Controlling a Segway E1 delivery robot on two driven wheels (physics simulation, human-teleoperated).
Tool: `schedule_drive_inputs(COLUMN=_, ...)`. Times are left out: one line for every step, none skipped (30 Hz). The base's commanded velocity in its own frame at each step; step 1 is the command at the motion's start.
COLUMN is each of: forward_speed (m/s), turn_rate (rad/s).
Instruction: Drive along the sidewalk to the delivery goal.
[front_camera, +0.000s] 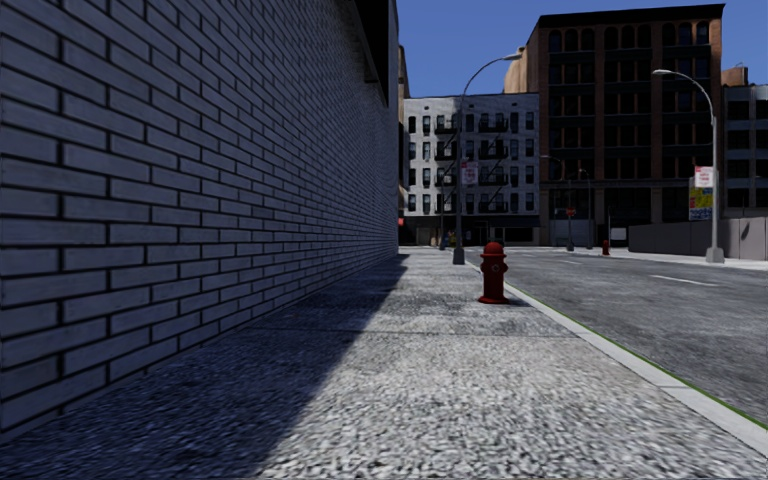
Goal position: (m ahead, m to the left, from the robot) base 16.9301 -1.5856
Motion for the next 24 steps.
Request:
schedule_drive_inputs(forward_speed=1.67, turn_rate=0.0)
schedule_drive_inputs(forward_speed=1.67, turn_rate=0.0)
schedule_drive_inputs(forward_speed=1.67, turn_rate=0.0)
schedule_drive_inputs(forward_speed=1.67, turn_rate=0.0)
schedule_drive_inputs(forward_speed=1.67, turn_rate=0.0)
schedule_drive_inputs(forward_speed=1.67, turn_rate=0.0)
schedule_drive_inputs(forward_speed=1.67, turn_rate=0.0)
schedule_drive_inputs(forward_speed=1.67, turn_rate=0.0)
schedule_drive_inputs(forward_speed=1.67, turn_rate=0.0)
schedule_drive_inputs(forward_speed=1.67, turn_rate=0.0)
schedule_drive_inputs(forward_speed=1.68, turn_rate=0.0)
schedule_drive_inputs(forward_speed=1.68, turn_rate=0.0)
schedule_drive_inputs(forward_speed=1.68, turn_rate=0.0)
schedule_drive_inputs(forward_speed=1.68, turn_rate=0.0)
schedule_drive_inputs(forward_speed=1.68, turn_rate=0.0)
schedule_drive_inputs(forward_speed=1.68, turn_rate=0.0)
schedule_drive_inputs(forward_speed=1.68, turn_rate=0.0)
schedule_drive_inputs(forward_speed=1.68, turn_rate=0.0)
schedule_drive_inputs(forward_speed=2.0, turn_rate=0.0)
schedule_drive_inputs(forward_speed=2.0, turn_rate=0.0)
schedule_drive_inputs(forward_speed=2.0, turn_rate=0.0)
schedule_drive_inputs(forward_speed=2.0, turn_rate=0.0)
schedule_drive_inputs(forward_speed=2.0, turn_rate=0.0)
schedule_drive_inputs(forward_speed=2.0, turn_rate=0.0)
